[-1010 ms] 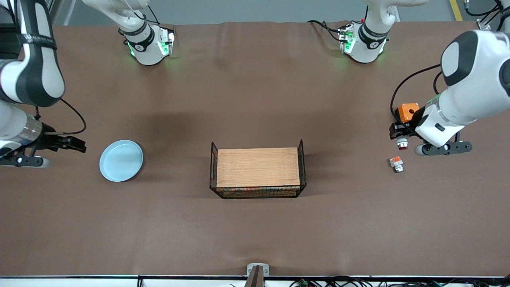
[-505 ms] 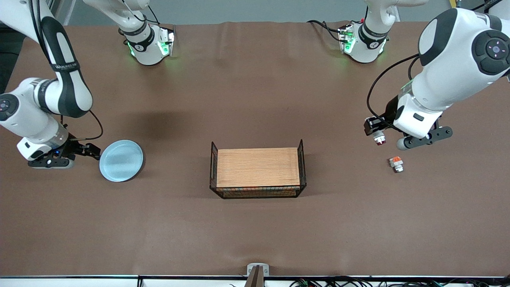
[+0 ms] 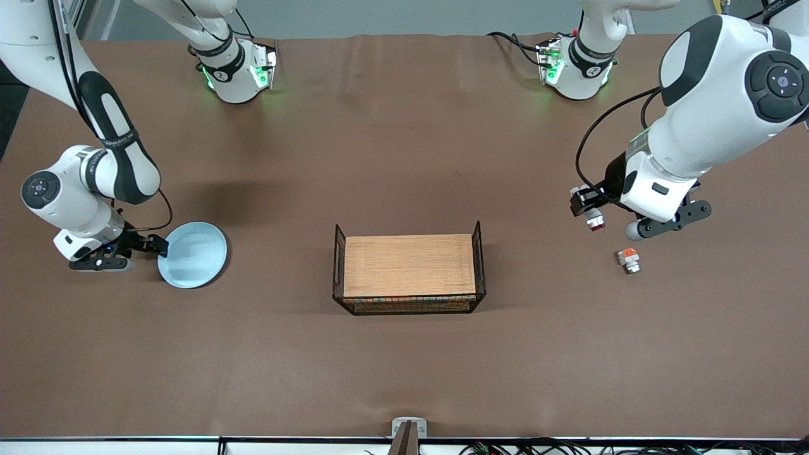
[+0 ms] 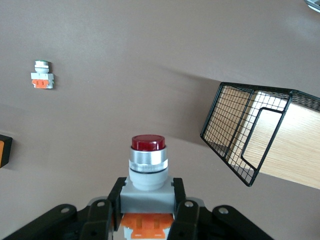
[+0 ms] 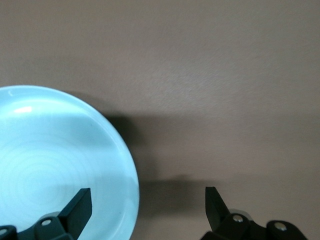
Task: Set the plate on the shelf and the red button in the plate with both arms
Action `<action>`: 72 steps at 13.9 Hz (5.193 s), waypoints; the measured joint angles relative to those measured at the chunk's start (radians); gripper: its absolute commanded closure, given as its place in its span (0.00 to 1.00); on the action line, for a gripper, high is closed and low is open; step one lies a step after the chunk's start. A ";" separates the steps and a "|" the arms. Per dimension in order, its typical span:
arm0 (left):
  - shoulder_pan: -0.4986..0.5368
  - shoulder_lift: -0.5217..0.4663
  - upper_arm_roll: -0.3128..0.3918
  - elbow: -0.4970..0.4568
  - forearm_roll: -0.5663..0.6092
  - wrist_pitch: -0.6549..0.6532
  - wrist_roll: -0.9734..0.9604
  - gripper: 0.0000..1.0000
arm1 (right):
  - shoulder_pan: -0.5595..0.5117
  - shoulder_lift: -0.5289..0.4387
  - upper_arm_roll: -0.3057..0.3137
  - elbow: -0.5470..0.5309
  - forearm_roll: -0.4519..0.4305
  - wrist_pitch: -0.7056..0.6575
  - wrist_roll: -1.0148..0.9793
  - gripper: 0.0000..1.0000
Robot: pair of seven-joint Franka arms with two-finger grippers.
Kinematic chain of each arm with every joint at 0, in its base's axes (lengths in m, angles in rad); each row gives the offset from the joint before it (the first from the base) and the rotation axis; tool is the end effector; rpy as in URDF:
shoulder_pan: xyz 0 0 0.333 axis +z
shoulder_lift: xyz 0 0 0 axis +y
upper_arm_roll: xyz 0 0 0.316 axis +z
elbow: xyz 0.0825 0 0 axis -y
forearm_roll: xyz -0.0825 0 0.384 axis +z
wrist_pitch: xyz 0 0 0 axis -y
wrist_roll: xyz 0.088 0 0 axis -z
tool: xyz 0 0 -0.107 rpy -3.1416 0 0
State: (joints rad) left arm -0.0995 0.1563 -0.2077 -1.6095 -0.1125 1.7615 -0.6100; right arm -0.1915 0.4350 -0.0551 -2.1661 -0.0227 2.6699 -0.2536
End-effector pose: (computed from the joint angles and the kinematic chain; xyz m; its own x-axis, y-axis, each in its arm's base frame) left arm 0.5812 -0.1864 0.5342 0.9453 0.3152 -0.0837 0.3233 -0.9393 0.1148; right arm 0.5544 -0.1391 0.1976 0.9977 0.0342 0.0578 0.0313 -0.9982 0.0510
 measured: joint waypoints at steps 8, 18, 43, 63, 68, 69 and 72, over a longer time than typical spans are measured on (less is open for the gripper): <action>0.004 0.003 0.002 0.005 0.000 0.000 0.000 0.69 | -0.150 0.037 0.158 0.002 0.002 0.000 -0.007 0.13; 0.006 0.003 0.001 0.006 0.000 -0.002 -0.019 0.69 | -0.151 0.044 0.166 0.028 0.002 -0.020 -0.022 1.00; 0.011 0.003 0.002 0.013 0.000 -0.003 -0.037 0.69 | 0.432 -0.394 0.236 0.568 0.127 -1.047 1.773 1.00; -0.004 0.003 -0.120 0.078 0.000 -0.005 -0.591 0.68 | 0.835 0.033 0.225 0.813 -0.094 -0.791 2.732 1.00; -0.051 0.039 -0.137 0.102 0.000 -0.002 -0.814 0.68 | 0.886 0.109 0.222 0.861 -0.159 -0.780 2.815 1.00; -0.064 0.058 -0.137 0.120 0.000 0.002 -0.868 0.68 | 0.888 0.120 0.220 0.867 -0.160 -0.771 2.821 1.00; -0.108 0.136 -0.137 0.164 0.000 0.056 -1.042 0.68 | 0.895 0.145 0.217 0.885 -0.171 -0.759 2.835 1.00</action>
State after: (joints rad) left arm -0.2074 0.2925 -0.3447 -1.4452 -0.1128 1.8171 -1.6521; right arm 0.7031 0.5795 0.1620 -1.2813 -0.1939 1.9110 2.5811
